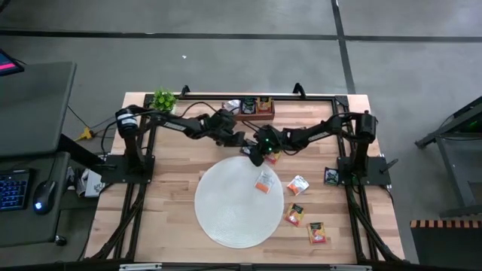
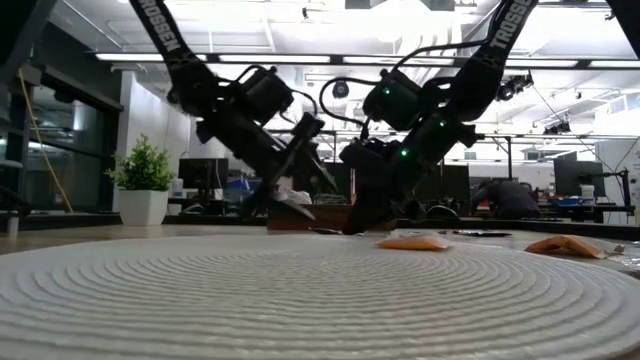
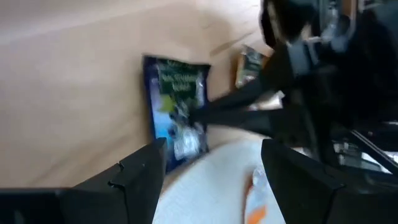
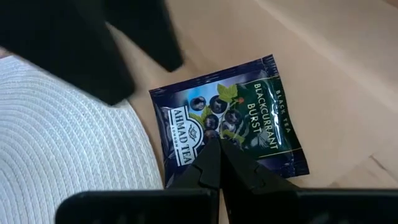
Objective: Pick & Place Tea
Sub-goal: Put the blue tea bag into the middle section of the wooden organizer
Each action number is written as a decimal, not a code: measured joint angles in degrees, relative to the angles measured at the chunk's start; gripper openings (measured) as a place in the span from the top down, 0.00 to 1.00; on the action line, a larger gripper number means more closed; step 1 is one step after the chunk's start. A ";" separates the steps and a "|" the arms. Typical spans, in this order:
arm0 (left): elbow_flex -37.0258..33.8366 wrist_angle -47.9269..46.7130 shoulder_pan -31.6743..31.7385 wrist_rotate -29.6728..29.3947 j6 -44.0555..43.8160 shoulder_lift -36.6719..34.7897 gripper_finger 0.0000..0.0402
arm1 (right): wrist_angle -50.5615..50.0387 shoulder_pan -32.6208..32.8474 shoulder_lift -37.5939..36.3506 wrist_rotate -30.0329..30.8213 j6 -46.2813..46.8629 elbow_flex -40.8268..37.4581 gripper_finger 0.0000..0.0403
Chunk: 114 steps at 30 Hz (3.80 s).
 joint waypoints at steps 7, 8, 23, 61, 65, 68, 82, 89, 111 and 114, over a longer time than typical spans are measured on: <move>5.68 -10.90 0.01 -0.99 2.65 2.88 0.36 | 0.17 0.47 -0.01 -0.33 0.10 0.00 1.00; 6.08 -12.96 -0.02 -2.04 3.30 2.88 0.36 | 0.17 0.47 -0.09 -0.31 0.08 0.00 1.00; 6.88 -15.17 -0.02 0.97 4.28 2.97 0.36 | 1.29 0.47 -0.13 0.22 -0.92 -0.07 1.00; 6.84 -13.36 -0.51 -0.19 3.88 2.99 0.57 | 4.46 0.41 -0.09 0.26 0.35 -0.07 1.00; 6.84 -13.35 -0.39 -0.28 4.11 2.99 0.60 | 4.71 0.41 -0.09 0.02 0.37 -0.07 1.00; 6.84 -13.37 -0.41 -0.09 4.25 2.99 0.64 | 5.10 0.41 -0.09 -0.19 0.39 -0.02 1.00; 6.84 -13.52 -0.42 -1.03 6.34 2.99 0.99 | 5.54 0.41 -0.09 -0.81 0.37 -0.02 1.00; 6.84 -13.85 -0.42 -2.91 9.44 2.99 1.00 | 5.64 0.43 -0.09 -1.14 0.35 -0.02 1.00; 6.84 -9.76 -0.42 -8.53 15.10 2.97 1.00 | -12.73 -0.44 -22.54 4.12 -3.10 -0.11 0.93; 6.84 -7.98 -0.39 -9.36 15.05 2.93 1.00 | -16.99 -0.44 -27.48 4.66 -1.08 -0.09 0.93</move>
